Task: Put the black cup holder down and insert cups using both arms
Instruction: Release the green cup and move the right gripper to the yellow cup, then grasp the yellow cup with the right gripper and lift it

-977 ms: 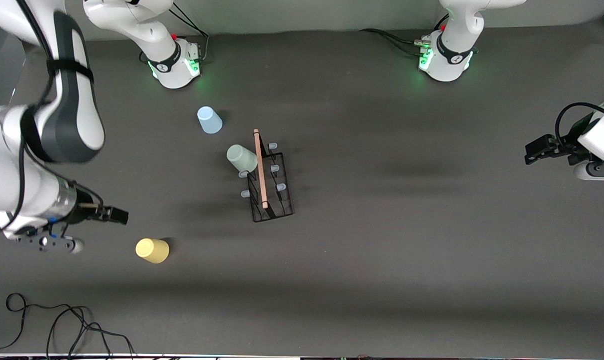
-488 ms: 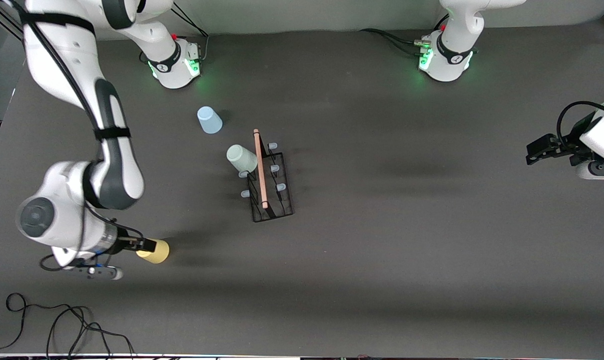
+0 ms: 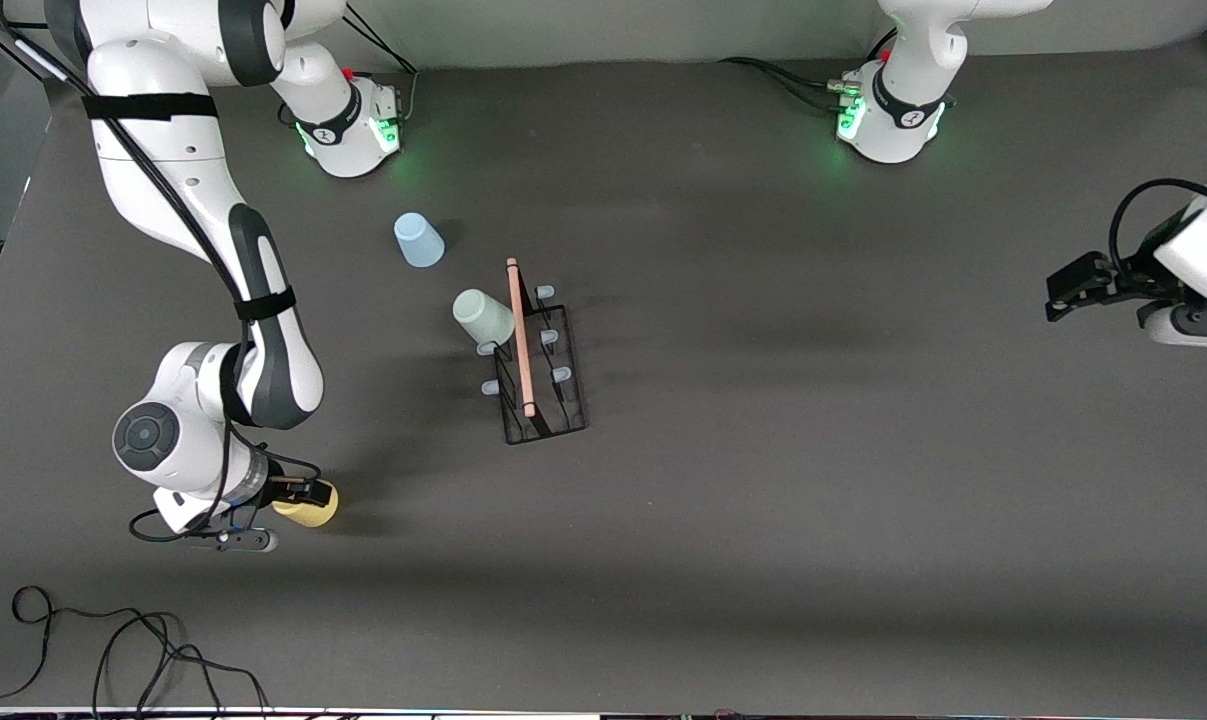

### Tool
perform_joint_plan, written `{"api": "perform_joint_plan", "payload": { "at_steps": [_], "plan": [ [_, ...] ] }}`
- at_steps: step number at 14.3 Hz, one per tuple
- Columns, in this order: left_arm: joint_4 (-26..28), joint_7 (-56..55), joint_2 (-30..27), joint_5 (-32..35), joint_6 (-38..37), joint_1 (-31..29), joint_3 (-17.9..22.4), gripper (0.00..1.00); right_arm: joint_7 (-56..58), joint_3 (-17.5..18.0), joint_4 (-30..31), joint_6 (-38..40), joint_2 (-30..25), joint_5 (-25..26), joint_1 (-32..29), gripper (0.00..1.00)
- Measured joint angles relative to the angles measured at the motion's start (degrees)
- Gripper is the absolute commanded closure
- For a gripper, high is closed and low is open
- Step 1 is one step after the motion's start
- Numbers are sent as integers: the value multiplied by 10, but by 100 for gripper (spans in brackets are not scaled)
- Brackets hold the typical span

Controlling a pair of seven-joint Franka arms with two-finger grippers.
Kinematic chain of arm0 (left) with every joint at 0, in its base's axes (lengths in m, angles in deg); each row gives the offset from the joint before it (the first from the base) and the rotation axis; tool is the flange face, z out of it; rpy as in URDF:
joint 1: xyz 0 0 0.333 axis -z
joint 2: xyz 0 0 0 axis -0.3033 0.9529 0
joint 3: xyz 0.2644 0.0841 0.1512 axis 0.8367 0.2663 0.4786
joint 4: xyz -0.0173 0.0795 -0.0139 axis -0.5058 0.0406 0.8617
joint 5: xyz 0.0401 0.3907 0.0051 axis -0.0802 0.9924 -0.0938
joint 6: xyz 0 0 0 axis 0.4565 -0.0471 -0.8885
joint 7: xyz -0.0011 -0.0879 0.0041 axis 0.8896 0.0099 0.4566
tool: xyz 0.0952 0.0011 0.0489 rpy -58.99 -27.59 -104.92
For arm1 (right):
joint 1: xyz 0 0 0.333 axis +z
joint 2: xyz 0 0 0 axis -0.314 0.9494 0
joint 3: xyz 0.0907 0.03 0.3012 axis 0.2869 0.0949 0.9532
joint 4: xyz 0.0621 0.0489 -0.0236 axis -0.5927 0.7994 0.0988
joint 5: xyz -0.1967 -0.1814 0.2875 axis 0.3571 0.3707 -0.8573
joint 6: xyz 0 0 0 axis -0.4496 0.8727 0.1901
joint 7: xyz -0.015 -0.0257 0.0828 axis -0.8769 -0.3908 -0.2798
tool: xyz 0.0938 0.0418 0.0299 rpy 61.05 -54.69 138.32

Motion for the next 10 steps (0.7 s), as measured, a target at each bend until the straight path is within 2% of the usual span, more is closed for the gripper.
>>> {"api": "perform_joint_plan", "payload": {
  "at_steps": [3, 4, 5, 10],
  "plan": [
    [-21, 0, 0, 0, -28, 2, -2, 0, 19, 0, -4, 2, -3, -7, 0, 88],
    [-22, 0, 0, 0, -29, 2, -2, 0, 19, -1, -10, 12, -9, -7, 0, 94],
    [-22, 0, 0, 0, -30, 2, -2, 0, 20, -1, -20, 38, -19, -7, 0, 96],
    [-22, 0, 1, 0, -30, 1, -1, 0, 19, -15, -106, 298, -136, 17, 1, 100]
  ]
}}
